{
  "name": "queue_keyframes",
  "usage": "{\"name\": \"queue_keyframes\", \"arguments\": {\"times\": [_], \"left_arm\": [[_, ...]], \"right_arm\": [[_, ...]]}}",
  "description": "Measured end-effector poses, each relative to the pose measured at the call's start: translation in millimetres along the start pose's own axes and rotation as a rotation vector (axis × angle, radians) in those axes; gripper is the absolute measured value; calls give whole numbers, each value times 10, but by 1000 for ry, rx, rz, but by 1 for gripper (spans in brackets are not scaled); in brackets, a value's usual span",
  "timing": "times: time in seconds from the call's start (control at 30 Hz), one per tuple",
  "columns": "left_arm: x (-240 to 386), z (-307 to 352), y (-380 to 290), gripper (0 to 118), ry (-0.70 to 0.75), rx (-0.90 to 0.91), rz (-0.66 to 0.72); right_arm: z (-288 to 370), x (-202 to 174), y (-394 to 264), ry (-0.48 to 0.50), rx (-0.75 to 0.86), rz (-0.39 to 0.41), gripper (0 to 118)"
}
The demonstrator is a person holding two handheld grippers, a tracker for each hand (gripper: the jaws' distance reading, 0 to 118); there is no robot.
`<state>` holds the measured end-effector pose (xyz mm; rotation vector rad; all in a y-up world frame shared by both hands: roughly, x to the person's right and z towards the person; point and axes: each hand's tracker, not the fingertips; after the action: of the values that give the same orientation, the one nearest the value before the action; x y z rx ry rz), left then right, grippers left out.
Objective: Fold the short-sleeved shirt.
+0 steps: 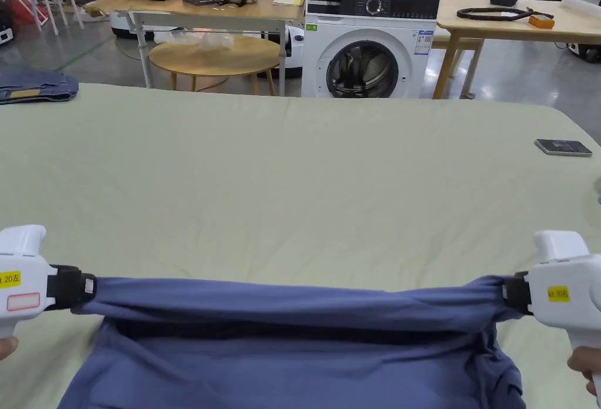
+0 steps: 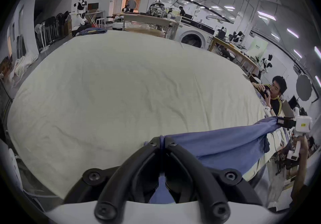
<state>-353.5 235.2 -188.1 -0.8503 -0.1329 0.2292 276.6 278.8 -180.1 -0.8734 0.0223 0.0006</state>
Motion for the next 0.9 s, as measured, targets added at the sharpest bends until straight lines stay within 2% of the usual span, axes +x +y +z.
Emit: {"name": "queue_keyframes", "arguments": {"times": [0.2,0.37,0.47,0.63,0.83,0.87,0.9], "left_arm": [[-68,59,-384,0,0,-99,17],[-53,-136,-681,0,30,-264,-15],[-60,-285,-809,0,49,-341,-19],[-62,-373,-854,0,63,-342,9],[-56,-380,-776,0,83,-352,-7],[-43,-361,-757,0,83,-344,-3],[-32,-321,-754,7,88,-328,1]], "right_arm": [[34,-13,-408,-12,-81,32,0],[-319,5,-650,-37,-243,78,0],[-545,28,-773,-64,-290,79,0],[-631,32,-791,-70,-285,61,0],[-575,0,-792,-81,-298,85,0],[-551,-13,-777,-84,-300,86,2],[-514,-28,-762,-89,-297,83,14]]}}
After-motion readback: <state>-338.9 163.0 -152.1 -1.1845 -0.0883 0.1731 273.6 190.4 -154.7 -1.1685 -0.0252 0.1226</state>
